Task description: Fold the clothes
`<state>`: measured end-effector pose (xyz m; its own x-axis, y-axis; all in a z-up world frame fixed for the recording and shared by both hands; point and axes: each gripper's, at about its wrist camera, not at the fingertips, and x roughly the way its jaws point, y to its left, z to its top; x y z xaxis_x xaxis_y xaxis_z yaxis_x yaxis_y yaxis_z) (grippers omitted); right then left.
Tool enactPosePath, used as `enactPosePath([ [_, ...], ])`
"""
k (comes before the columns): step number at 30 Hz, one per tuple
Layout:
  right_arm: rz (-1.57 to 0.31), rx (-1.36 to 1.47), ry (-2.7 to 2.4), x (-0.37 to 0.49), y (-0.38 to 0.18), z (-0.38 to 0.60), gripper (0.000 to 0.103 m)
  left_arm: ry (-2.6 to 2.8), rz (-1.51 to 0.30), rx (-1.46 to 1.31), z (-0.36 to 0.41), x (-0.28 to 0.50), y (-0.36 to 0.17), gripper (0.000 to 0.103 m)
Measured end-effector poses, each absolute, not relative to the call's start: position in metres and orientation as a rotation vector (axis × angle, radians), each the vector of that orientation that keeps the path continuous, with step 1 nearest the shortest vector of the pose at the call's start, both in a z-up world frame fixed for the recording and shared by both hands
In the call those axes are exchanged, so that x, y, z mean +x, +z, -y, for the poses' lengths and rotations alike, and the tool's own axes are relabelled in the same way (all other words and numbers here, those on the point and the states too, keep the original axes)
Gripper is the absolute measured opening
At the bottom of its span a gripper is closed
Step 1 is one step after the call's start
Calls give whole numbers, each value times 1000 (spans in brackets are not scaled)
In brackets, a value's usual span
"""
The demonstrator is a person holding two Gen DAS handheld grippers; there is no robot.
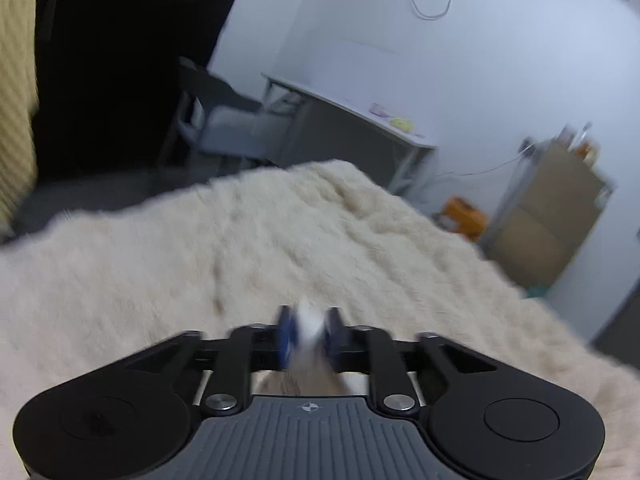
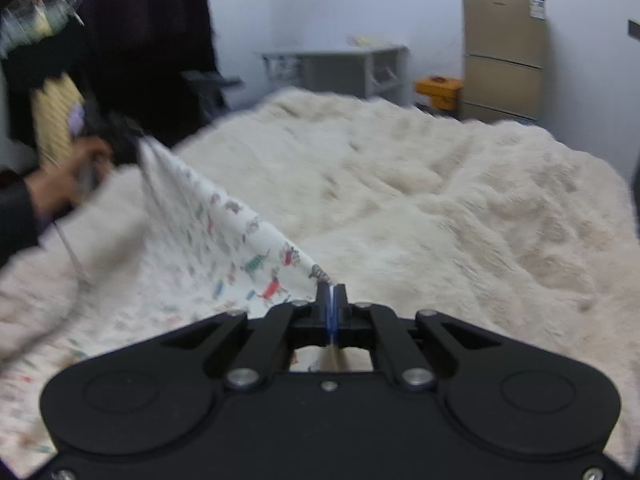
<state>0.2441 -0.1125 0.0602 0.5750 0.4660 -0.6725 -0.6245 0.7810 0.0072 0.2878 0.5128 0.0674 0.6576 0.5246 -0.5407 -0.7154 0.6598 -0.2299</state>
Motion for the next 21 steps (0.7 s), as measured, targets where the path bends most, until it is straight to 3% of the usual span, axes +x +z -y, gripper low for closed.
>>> enactPosePath([
  [1,-718,-269,607,244,56,110,5,720,-496,-422,-506,294,63,73],
  [2,-726,-285,576,243,52,112,12,710,-534,-393,-499,300,58,74],
  [7,-736,-296,549,232,45,127,14,653,-609,-345,-488,290,30,81],
  [11,-713,-273,563,222,52,142,30,671,-668,-447,-508,263,-5,88],
  [17,-704,-237,590,218,55,151,31,678,-709,-634,-539,237,-51,86],
  [21,-710,-228,588,218,51,153,31,568,-563,-716,-541,237,-39,86],
])
